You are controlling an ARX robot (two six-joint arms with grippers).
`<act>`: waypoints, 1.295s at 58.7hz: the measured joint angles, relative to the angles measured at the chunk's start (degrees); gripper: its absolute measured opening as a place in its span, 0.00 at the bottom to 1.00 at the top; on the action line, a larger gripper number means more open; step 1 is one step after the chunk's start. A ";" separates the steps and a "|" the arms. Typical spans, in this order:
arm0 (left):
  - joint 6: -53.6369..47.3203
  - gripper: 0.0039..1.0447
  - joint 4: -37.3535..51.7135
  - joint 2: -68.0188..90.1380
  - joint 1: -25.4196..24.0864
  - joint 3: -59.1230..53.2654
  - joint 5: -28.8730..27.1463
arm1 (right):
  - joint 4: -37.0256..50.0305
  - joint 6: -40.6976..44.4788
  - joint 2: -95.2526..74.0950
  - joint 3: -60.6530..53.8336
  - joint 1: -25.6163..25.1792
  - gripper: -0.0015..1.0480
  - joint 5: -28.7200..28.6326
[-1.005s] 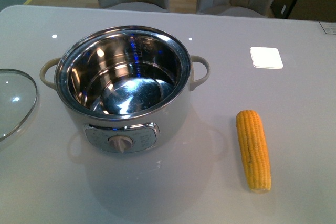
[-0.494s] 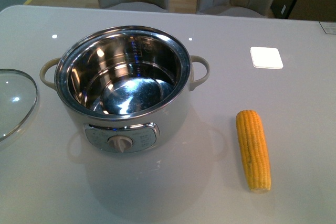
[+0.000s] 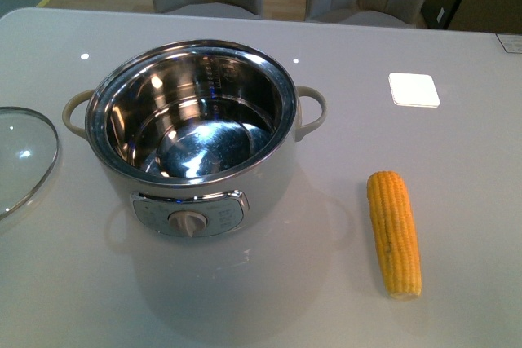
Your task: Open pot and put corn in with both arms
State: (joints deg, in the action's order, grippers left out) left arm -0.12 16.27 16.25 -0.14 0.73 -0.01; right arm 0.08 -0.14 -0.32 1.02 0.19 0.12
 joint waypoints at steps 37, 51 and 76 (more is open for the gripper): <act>0.00 0.03 -16.09 -15.87 0.00 0.02 0.00 | 0.00 0.00 0.02 0.00 0.00 0.92 0.00; 0.02 0.03 -16.17 -15.89 0.00 0.02 0.00 | 0.00 0.00 0.02 0.00 0.00 0.92 0.00; 0.02 0.79 -16.17 -15.89 0.00 0.02 0.00 | 0.00 0.00 0.02 0.00 0.00 0.92 0.00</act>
State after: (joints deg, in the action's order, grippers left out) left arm -0.10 0.10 0.36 -0.14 0.75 -0.01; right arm 0.08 -0.14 -0.30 1.02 0.19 0.12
